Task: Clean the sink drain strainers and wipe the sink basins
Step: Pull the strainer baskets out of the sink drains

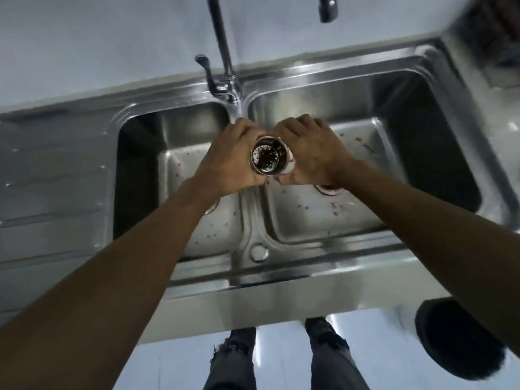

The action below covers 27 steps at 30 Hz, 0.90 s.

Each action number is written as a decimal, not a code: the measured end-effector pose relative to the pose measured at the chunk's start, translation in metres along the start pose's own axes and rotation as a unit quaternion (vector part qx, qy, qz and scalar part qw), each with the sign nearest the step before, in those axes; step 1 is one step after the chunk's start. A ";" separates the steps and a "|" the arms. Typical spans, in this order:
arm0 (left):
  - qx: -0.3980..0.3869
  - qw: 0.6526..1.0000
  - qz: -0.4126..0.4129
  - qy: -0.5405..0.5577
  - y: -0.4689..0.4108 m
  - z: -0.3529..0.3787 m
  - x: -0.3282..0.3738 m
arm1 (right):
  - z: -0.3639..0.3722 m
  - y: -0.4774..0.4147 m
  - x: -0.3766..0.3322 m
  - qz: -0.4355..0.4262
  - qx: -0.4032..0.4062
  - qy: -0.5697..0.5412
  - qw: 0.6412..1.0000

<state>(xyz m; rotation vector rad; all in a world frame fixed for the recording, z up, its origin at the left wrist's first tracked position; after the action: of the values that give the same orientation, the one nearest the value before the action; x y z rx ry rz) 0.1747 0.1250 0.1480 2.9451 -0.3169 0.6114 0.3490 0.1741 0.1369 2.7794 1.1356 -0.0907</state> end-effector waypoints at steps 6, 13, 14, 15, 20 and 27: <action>-0.009 0.999 0.019 0.027 -0.054 0.093 0.115 | 0.026 0.096 0.111 0.058 -0.066 0.004 0.996; -0.097 0.994 0.017 0.044 -0.085 0.201 0.157 | 0.101 0.150 0.176 0.084 -0.168 -0.014 0.982; -0.109 0.993 0.015 0.045 -0.090 0.211 0.157 | 0.111 0.149 0.182 0.084 -0.181 -0.007 0.980; -0.117 0.992 0.013 0.045 -0.094 0.220 0.156 | 0.119 0.147 0.187 0.084 -0.191 -0.002 0.978; -0.144 0.989 -0.014 0.035 -0.115 0.246 0.148 | 0.146 0.132 0.203 0.087 -0.219 0.011 0.972; -0.148 0.988 -0.031 0.029 -0.125 0.261 0.139 | 0.162 0.123 0.205 0.108 -0.218 0.005 0.970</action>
<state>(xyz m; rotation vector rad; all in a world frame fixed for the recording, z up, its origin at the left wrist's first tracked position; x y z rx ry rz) 0.4272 0.1807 -0.0428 2.6376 -0.2826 0.5844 0.5809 0.2050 -0.0321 2.4844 0.7366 0.1761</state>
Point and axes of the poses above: each hand's wrist, its own y-axis away from the middle knuckle, its own z-axis out of the palm, x = y × z, the point moved 3 cm from there along -y, towards the middle knuckle, and after that the axes turned 3 degrees about -x, right-handed, at the moved point
